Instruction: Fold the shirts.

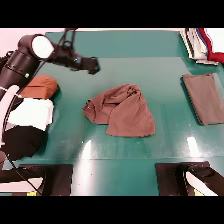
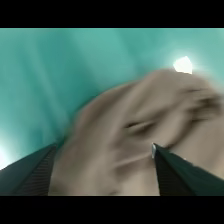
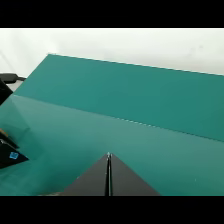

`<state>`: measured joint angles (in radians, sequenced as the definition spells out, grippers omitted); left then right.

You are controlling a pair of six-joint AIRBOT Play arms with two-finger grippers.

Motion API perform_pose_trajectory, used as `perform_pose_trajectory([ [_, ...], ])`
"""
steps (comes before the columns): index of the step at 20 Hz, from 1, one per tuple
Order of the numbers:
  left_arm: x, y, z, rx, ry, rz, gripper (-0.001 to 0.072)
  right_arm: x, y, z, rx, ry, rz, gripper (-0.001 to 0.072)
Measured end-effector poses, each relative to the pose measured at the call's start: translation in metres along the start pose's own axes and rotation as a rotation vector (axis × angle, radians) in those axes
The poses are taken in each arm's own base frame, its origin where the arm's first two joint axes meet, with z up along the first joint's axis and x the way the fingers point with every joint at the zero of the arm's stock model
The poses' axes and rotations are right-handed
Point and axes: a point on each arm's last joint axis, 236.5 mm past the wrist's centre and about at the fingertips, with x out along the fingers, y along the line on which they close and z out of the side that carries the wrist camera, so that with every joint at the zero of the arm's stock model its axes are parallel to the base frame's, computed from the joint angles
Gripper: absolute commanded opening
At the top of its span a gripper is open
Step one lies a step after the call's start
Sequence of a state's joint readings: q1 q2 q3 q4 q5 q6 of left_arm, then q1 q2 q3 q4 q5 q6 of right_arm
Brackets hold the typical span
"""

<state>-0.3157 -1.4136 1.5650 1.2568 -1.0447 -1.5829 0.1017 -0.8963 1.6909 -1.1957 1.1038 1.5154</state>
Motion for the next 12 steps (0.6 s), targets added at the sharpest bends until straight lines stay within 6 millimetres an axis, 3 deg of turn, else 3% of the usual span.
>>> perform_pose_trajectory([
  [2, 0.017, 0.044, -0.033, -0.126, 0.083, 0.019, 0.0705, 0.0, 0.0, -0.001, 0.0, 0.002, 0.0, 0.0017],
  [4, 0.038, 0.062, -0.074, -0.214, 0.177, -0.025, 0.0706, 0.0, 0.0, -0.001, 0.0, 0.006, 0.0, 0.0017],
  [8, 0.074, 0.066, -0.141, -0.321, 0.33, -0.114, 0.0706, 0.0, 0.0, -0.002, 0.0, 0.007, 0.0, 0.0017],
  [11, 0.09, 0.057, -0.165, -0.337, 0.385, -0.153, 0.0703, 0.0, 0.0, -0.002, 0.0, 0.008, 0.0, 0.0017],
  [12, 0.093, 0.052, -0.169, -0.333, 0.391, -0.167, 0.0548, 0.001, 0.0, -0.002, 0.0, 0.009, 0.0, 0.0018],
])
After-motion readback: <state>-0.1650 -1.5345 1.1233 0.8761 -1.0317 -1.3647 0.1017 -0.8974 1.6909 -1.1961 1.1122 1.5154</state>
